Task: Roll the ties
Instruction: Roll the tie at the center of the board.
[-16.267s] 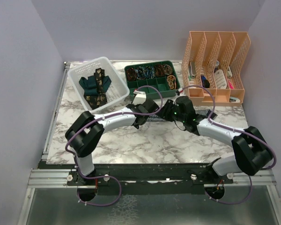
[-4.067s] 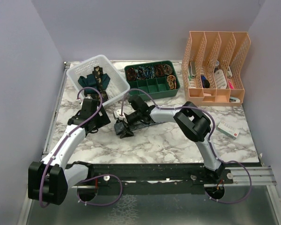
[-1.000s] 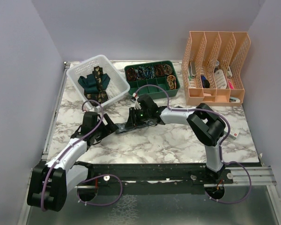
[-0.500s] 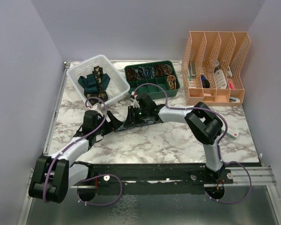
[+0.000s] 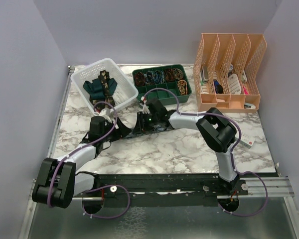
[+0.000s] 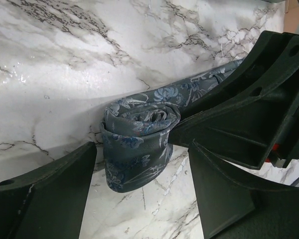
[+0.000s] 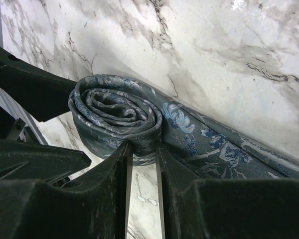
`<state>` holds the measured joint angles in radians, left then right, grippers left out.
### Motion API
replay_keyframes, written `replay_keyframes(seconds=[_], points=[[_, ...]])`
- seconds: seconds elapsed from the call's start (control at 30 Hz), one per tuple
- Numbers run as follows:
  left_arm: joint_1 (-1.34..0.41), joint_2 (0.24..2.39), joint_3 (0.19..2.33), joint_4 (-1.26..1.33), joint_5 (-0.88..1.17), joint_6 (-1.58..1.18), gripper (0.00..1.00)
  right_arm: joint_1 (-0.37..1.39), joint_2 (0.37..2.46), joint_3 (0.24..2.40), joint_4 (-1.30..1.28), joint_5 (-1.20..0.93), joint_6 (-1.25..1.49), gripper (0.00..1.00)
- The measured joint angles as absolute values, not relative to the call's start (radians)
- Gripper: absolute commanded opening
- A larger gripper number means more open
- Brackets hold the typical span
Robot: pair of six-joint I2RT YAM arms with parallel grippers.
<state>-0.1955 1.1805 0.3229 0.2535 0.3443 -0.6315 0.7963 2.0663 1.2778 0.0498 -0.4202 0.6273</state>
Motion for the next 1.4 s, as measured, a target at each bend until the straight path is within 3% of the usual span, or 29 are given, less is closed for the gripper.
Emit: replay_keyframes(seconds=[0.5, 0.87, 1.23, 1.4], points=[[-0.196, 1.248, 0.326, 0.317, 0.353, -0.586, 0.61, 0.788, 2.078, 1.306, 0.031, -0.427, 0.627, 0.31], [-0.196, 1.250, 0.326, 0.347, 0.355, -0.577, 0.30, 0.783, 2.082, 1.306, 0.029, -0.435, 0.627, 0.31], [-0.204, 1.262, 0.410, 0.244, 0.310, -0.542, 0.18, 0.765, 2.073, 1.303, 0.026, -0.434, 0.627, 0.47], [-0.208, 1.262, 0.487, 0.135, 0.237, -0.514, 0.14, 0.742, 1.983, 1.240, 0.036, -0.395, 0.604, 0.61]])
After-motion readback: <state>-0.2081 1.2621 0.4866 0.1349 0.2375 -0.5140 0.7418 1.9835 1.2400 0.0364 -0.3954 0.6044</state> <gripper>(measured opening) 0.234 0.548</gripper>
